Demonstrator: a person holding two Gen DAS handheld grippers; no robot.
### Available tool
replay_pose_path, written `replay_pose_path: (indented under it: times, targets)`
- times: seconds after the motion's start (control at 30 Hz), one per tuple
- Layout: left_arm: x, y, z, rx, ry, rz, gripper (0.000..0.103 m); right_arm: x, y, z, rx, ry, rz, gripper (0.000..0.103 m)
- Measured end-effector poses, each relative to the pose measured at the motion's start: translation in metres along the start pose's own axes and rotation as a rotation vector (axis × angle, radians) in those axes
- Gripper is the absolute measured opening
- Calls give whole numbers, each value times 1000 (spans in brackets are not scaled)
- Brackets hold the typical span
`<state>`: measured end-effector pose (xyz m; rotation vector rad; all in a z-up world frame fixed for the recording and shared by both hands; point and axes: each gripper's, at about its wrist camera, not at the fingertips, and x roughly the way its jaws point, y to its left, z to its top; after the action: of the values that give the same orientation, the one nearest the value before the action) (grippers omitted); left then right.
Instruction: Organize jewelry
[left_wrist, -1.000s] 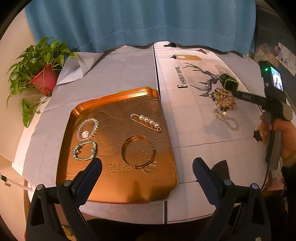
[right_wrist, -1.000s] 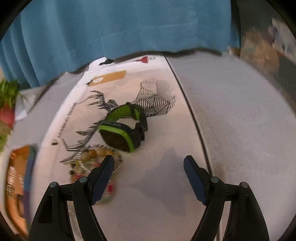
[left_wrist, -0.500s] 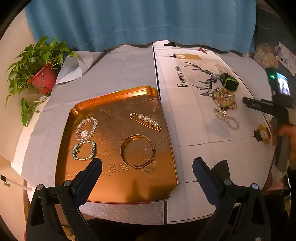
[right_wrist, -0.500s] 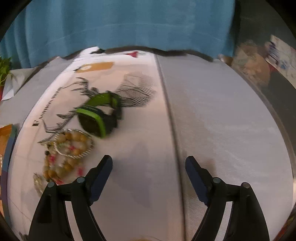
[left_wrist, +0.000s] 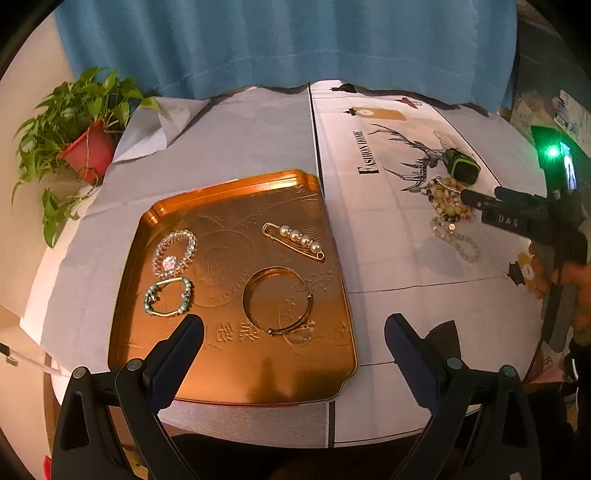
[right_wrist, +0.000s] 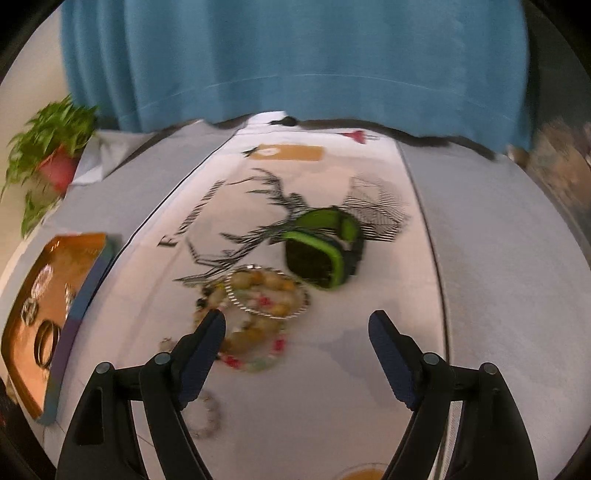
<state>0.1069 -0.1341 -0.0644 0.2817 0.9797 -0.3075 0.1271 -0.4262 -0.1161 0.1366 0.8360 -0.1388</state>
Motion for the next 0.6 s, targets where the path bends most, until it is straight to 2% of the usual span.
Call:
replay_pose_path:
  times: [0.13, 0.17, 0.23, 0.27, 0.3, 0.37, 0.6]
  targets:
    - [3, 1, -2, -4, 10, -5, 97, 10, 15, 2, -79, 26, -4, 76]
    - [3, 2, -2, -3, 10, -6, 97, 12, 17, 3, -98, 28, -10, 73]
    - [2, 3, -2, -3, 9, -6, 97, 14, 22, 7, -145, 26, -21, 53]
    - [2, 4, -2, -6, 8, -6, 97, 15, 25, 9, -171, 29, -31, 28]
    - [2, 4, -2, -8, 8, -7, 97, 17, 27, 11, -188, 39, -37, 10]
    - [1, 6, -2, -15, 6, -7, 97, 16, 24, 12, -194, 45, -48, 10]
    - [1, 6, 1, -20, -1, -15, 97, -22, -16, 3, -13, -2, -1, 9]
